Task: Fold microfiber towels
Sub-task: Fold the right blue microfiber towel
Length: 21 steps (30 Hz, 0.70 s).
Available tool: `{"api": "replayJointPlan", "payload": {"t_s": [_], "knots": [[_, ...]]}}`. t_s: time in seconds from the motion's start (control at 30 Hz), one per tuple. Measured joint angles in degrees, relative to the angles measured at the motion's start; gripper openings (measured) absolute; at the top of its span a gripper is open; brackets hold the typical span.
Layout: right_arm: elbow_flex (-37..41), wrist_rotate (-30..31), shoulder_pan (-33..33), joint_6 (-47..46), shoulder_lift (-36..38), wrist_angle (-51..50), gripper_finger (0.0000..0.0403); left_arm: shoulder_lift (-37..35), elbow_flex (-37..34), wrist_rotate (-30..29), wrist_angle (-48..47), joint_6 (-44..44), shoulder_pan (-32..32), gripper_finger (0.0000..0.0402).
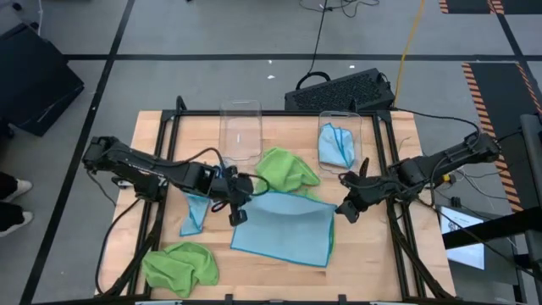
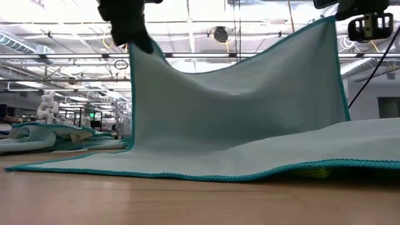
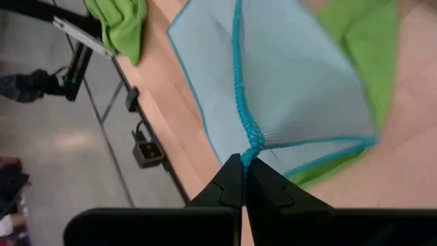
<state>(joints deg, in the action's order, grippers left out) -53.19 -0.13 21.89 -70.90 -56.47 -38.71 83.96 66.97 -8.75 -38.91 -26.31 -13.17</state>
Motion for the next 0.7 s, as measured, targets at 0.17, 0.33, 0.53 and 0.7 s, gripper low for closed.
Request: {"api": "replayJointPlan", "payload": {"t_s": [0.17,0.33,0.53,0.7], "knots": [[0.0,-0.2,2.7,-2.6,-2.4,2.1,0.0,0.0,-1.0,0.0,0.2,-2.3,-2.9,0.0005],[0.0,-0.2,5.3,-4.7,-5.0,4.0,0.0,0.0,-1.0,-0.1,1.5,-3.0,-5.1,0.0005],[0.0,-0.2,8.0,-6.0,-8.0,6.0,0.0,0.0,-1.4,-0.2,2.4,-4.9,-7.6,0.0005],[0.0,-0.2,10.0,-7.6,-10.1,7.7,0.0,0.0,-6.4,-0.2,6.0,-7.4,-9.3,0.0005]]}}
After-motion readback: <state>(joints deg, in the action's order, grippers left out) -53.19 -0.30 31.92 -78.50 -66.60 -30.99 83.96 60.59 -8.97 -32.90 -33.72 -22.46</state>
